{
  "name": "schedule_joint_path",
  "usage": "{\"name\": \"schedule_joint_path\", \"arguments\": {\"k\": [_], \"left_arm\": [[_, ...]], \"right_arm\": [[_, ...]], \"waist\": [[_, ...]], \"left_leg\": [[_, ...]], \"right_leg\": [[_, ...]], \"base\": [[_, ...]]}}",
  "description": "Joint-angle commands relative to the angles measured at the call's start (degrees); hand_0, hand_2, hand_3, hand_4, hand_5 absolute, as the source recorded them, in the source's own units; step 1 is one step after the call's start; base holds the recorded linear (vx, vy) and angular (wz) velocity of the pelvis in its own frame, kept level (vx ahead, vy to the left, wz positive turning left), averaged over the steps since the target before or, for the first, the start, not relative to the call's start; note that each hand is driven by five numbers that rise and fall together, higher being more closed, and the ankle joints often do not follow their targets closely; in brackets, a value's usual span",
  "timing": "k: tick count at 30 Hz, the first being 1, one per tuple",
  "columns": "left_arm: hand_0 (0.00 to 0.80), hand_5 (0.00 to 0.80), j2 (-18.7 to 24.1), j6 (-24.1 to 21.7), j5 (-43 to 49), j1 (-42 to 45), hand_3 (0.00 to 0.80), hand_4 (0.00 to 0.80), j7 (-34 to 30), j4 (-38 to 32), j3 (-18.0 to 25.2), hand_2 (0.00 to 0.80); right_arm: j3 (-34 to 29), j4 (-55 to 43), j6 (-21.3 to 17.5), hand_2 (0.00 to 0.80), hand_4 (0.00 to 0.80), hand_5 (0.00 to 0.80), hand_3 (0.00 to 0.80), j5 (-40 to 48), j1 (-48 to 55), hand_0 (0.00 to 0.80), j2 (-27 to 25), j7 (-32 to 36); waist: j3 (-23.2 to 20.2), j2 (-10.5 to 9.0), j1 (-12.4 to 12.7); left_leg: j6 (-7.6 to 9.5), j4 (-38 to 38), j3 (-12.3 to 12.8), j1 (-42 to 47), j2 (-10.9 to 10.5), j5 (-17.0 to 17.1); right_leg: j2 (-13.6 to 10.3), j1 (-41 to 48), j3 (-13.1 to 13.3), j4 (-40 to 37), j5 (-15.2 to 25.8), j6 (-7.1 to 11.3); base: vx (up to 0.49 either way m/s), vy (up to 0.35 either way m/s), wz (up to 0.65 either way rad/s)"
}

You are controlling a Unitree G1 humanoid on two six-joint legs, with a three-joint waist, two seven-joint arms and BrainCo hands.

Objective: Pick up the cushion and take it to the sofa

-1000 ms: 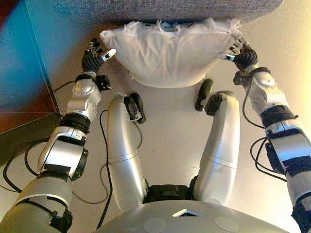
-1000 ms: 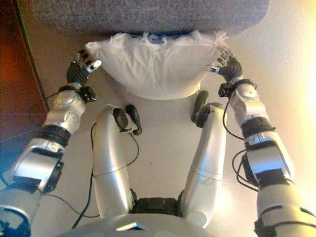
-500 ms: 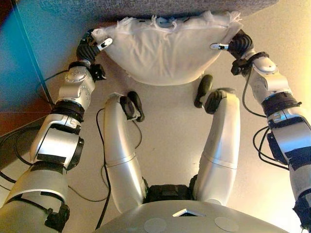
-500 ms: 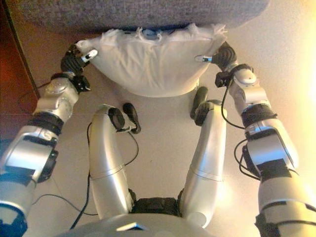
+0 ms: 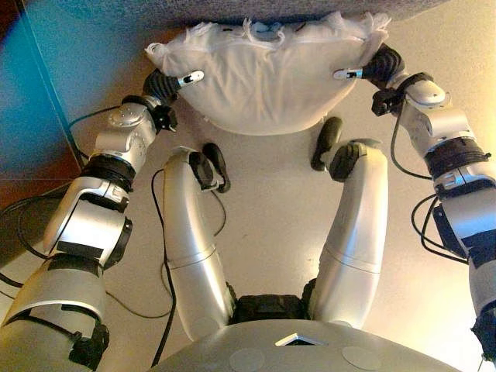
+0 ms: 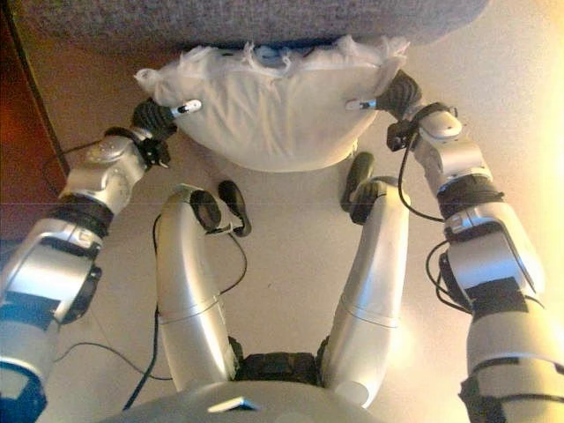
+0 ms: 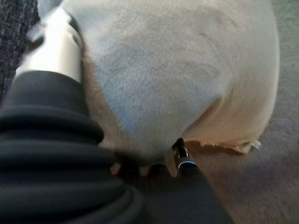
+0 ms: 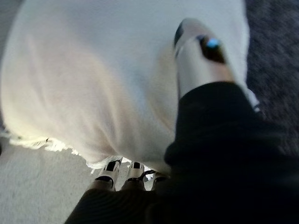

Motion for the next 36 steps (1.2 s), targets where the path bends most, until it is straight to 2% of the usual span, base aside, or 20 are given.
{"name": "schedule_joint_path", "arguments": {"k": [1, 13, 17, 20, 25, 28, 31, 33, 36], "left_arm": [[0.800, 0.800, -1.28, -0.20, -1.87, -2.12, 0.800, 0.800, -3.87, -0.92, -1.24, 0.800], [0.800, 0.800, -1.15, -3.62, -1.27, -0.45, 0.800, 0.800, -2.60, -5.07, 0.02, 0.800], [0.800, 0.800, -1.56, -6.04, -2.03, 1.44, 0.800, 0.800, -2.44, -6.81, 1.22, 0.800], [0.800, 0.800, -2.15, -9.73, -0.59, 4.05, 0.800, 0.800, -0.49, -9.21, 2.69, 0.800], [0.800, 0.800, -5.34, -20.82, 5.21, 11.60, 0.800, 0.800, 8.92, -17.00, 7.64, 0.800], [0.800, 0.800, -7.10, -24.49, 7.74, 15.81, 0.800, 0.800, 11.61, -23.05, 10.21, 0.800], [0.800, 0.800, -9.03, -26.52, 11.64, 18.94, 0.800, 0.800, 14.03, -28.67, 11.72, 0.800], [0.800, 0.800, -9.41, -27.24, 13.79, 20.33, 0.800, 0.800, 15.39, -31.73, 12.25, 0.800], [0.800, 0.800, -9.83, -27.22, 13.44, 23.46, 0.800, 0.800, 14.49, -35.71, 14.54, 0.800]], "right_arm": [[3.03, -1.15, -1.24, 0.800, 0.800, 0.800, 0.800, 0.13, -2.67, 0.800, 1.20, 2.07], [0.04, -5.80, -2.44, 0.800, 0.800, 0.800, 0.800, 4.36, 0.42, 0.800, 1.62, 0.85], [-1.81, -8.06, -4.98, 0.800, 0.800, 0.800, 0.800, 5.76, 3.24, 0.800, 1.88, -0.69], [-3.50, -12.08, -7.62, 0.800, 0.800, 0.800, 0.800, 5.08, 7.14, 0.800, 2.45, -3.20], [-9.12, -21.32, -11.81, 0.800, 0.800, 0.800, 0.800, 3.45, 17.99, 0.800, 5.12, -7.30], [-12.55, -25.80, -15.97, 0.800, 0.800, 0.800, 0.800, 1.75, 23.24, 0.800, 7.67, -9.49], [-15.29, -30.36, -19.24, 0.800, 0.800, 0.800, 0.800, 0.38, 27.39, 0.800, 10.86, -10.70], [-16.86, -33.93, -19.78, 0.800, 0.800, 0.800, 0.800, 0.77, 29.47, 0.800, 11.97, -10.72], [-18.97, -38.40, -21.49, 0.800, 0.800, 0.800, 0.800, 0.76, 34.98, 0.800, 14.02, -9.87]], "waist": [[-0.49, 1.55, 0.17], [-0.49, 1.62, 0.31], [-0.49, 1.43, 0.25], [-0.49, 1.08, 0.00], [-0.49, 0.39, -0.35], [-0.49, -0.34, -0.18], [-0.49, -1.37, 0.01], [-0.49, -2.08, 0.18], [-1.62, -3.12, 0.86]], "left_leg": [[0.73, -4.26, 2.32, 0.24, 0.52, 2.79], [0.54, -5.06, 2.36, 1.34, 0.70, 3.39], [0.17, -6.12, 2.23, 2.57, 0.91, 4.03], [-0.54, -8.23, 2.22, 4.67, 1.37, 4.94], [-2.38, -16.24, 2.31, 12.49, 1.07, 7.30], [-3.33, -22.33, 1.77, 17.77, 0.62, 9.14], [-3.89, -30.77, 1.26, 24.28, -0.33, 11.73], [-3.97, -36.97, 1.03, 29.37, -1.07, 13.66], [-3.72, -46.10, 1.21, 38.61, -3.53, 16.40]], "right_leg": [[-2.31, 3.90, 2.95, -0.95, -2.29, 0.63], [-2.54, 5.25, 2.91, -1.85, -1.50, 0.97], [-2.32, 6.65, 2.77, -2.60, -1.15, 1.17], [-1.76, 9.02, 2.30, -4.33, -0.66, 1.49], [0.38, 17.02, 1.30, -11.07, 1.49, 2.73], [1.20, 22.18, 0.22, -15.63, 2.99, 3.72], [1.42, 28.57, -1.23, -22.69, 4.47, 4.85], [1.24, 33.55, -2.49, -28.41, 5.56, 5.44], [1.18, 42.85, -5.29, -37.38, 7.09, 5.93]], "base": [[0.000, 0.000, 0.00], [0.000, 0.000, 0.00], [0.000, 0.000, 0.00], [-0.002, -0.042, 0.00], [-0.006, -0.055, 0.00], [-0.061, -0.066, 0.03], [-0.066, -0.055, -0.04], [-0.030, -0.069, -0.01], [0.105, -0.087, 0.07]]}}
